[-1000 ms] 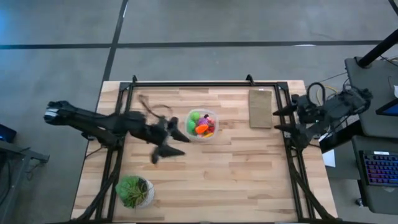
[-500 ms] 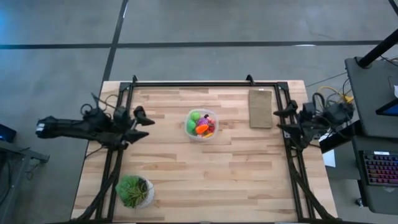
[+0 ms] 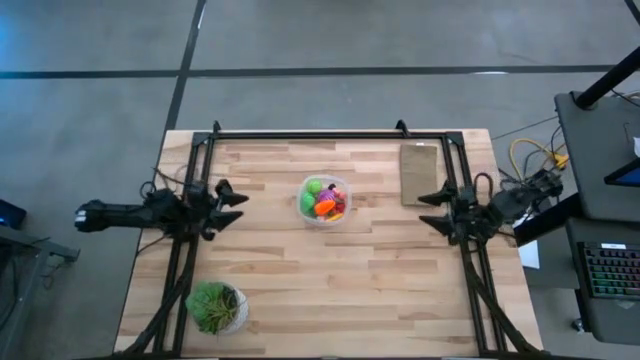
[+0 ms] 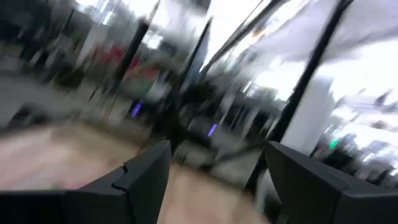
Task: Pick and placing Produce into tupperware
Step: Return to Home Position
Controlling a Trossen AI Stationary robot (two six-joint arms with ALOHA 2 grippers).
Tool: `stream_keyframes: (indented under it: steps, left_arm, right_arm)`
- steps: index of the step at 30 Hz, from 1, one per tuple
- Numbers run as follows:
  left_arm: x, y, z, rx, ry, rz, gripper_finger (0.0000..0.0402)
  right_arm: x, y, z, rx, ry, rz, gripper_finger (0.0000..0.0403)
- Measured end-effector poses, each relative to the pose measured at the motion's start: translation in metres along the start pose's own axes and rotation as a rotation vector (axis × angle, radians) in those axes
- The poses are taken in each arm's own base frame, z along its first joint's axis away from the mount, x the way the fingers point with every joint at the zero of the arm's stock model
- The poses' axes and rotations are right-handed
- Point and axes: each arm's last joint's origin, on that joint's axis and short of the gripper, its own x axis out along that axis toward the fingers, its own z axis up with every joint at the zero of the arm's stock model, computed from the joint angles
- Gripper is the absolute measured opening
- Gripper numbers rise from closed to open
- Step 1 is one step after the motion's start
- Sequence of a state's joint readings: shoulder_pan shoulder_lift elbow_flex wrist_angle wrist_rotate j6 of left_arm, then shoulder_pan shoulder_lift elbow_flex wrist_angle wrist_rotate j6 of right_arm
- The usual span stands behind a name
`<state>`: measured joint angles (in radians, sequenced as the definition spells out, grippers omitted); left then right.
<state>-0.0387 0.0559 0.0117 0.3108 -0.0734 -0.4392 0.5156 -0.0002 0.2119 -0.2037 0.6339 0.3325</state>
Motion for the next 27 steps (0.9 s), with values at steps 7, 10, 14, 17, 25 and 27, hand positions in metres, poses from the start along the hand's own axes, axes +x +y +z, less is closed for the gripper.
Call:
stream_keyframes:
  steps: [7,10,14,17,25,27]
  left_arm:
    - [0.002,0.014,-0.029,0.026,0.287,0.147,0.0249]
    - [0.004,0.016,-0.034,0.03,0.331,0.168,0.0249]
    - [0.005,0.018,-0.038,0.034,0.377,0.189,0.0249]
    - [0.006,0.019,-0.041,0.036,0.405,0.202,0.0249]
    - [0.006,0.022,-0.047,0.041,0.454,0.225,0.0249]
    - [0.007,0.022,-0.047,0.042,0.461,0.228,0.0249]
  right_arm:
    - [0.004,-0.011,-0.041,-0.145,0.202,-0.068,0.0302]
    - [0.006,-0.011,-0.046,-0.167,0.218,-0.065,0.0302]
    - [0.007,-0.01,-0.047,-0.176,0.231,-0.068,0.0302]
    - [0.008,-0.009,-0.045,-0.168,0.232,-0.07,0.0302]
    - [0.007,-0.007,-0.037,-0.157,0.218,-0.065,0.0302]
    - [0.007,-0.006,-0.034,-0.152,0.211,-0.062,0.0302]
